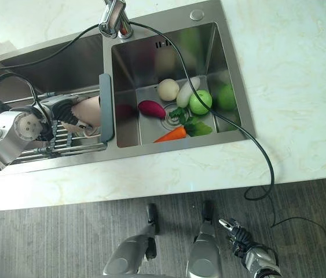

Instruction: Place the dishes in the dishwasher.

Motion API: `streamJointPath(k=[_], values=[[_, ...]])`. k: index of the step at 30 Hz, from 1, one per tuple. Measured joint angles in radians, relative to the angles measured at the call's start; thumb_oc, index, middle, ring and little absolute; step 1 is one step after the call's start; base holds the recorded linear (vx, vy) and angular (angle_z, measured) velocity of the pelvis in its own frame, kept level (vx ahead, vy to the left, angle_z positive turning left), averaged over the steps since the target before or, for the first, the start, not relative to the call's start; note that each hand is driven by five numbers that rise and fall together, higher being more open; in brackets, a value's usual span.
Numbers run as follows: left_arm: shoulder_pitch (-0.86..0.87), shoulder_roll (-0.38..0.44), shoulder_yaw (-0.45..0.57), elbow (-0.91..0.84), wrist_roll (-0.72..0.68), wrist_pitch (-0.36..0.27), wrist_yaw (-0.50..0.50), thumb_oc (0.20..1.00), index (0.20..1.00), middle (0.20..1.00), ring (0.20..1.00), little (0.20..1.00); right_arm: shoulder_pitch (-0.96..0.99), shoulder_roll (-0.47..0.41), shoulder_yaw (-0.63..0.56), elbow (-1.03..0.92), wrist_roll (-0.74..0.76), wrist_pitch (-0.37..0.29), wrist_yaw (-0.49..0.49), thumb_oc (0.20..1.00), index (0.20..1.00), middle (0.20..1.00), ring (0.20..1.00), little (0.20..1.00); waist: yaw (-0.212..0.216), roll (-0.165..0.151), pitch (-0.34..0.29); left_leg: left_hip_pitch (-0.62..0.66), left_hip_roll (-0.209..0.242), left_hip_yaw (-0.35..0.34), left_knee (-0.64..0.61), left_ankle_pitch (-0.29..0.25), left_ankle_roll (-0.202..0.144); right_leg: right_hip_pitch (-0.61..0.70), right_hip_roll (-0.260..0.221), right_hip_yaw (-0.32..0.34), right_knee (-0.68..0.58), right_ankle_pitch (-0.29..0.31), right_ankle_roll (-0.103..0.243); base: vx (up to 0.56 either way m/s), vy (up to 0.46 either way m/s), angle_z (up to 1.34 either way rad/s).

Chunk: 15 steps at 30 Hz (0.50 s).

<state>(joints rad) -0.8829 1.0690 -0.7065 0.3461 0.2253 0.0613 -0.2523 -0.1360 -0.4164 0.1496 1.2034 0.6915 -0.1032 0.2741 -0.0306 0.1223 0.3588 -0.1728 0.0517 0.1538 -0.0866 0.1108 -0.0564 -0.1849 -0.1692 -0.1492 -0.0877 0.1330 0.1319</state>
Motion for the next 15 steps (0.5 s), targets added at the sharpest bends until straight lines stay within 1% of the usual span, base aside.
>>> streamJointPath(k=[7, 11, 12, 15], values=[[0.003, -0.001, 0.002, 0.009, 0.000, -0.004, 0.016, 0.200, 0.200, 0.200, 0.200, 0.200, -0.003, -0.002, 0.000, -0.006, 0.001, -0.001, 0.000, 1.000, 1.000, 1.000, 1.000, 1.000, -0.002, 0.000, 0.000, 0.005, 0.000, -0.001, 0.000, 0.002, 0.002, 0.006, 0.000, -0.003, 0.000, 0.003, 0.000, 0.00, 0.000, 0.00], [0.045, -0.005, 0.008, 0.019, 0.004, -0.004, 0.080, 0.200, 0.200, 0.200, 0.200, 0.200, -0.007, -0.002, 0.000, -0.021, 0.002, 0.000, -0.002, 1.000, 1.000, 1.000, 1.000, 1.000, -0.008, -0.001, -0.001, 0.024, 0.000, -0.002, 0.000, 0.002, 0.002, 0.026, 0.000, -0.006, 0.000, 0.004, 0.000, 0.00, 0.000, 0.00], [0.069, -0.009, 0.012, 0.027, 0.036, -0.007, 0.123, 0.200, 0.200, 0.200, 0.200, 0.200, -0.007, -0.002, 0.000, -0.024, 0.002, -0.001, -0.004, 1.000, 1.000, 1.000, 1.000, 1.000, -0.013, -0.001, -0.001, 0.035, 0.001, -0.003, 0.000, 0.002, 0.002, 0.039, 0.000, -0.009, 0.000, 0.003, 0.001, 0.01, 0.002, 0.03], [0.107, -0.019, 0.041, 0.064, 0.073, -0.019, 0.194, 0.200, 0.200, 0.200, 0.200, 0.200, -0.008, -0.002, 0.000, -0.023, 0.002, -0.001, -0.008, 1.000, 1.000, 1.000, 1.000, 1.000, -0.016, 0.000, -0.003, 0.038, 0.002, -0.007, 0.000, 0.003, 0.000, 0.043, 0.001, -0.013, 0.000, 0.003, -0.001, 0.01, 0.003, 0.02]])
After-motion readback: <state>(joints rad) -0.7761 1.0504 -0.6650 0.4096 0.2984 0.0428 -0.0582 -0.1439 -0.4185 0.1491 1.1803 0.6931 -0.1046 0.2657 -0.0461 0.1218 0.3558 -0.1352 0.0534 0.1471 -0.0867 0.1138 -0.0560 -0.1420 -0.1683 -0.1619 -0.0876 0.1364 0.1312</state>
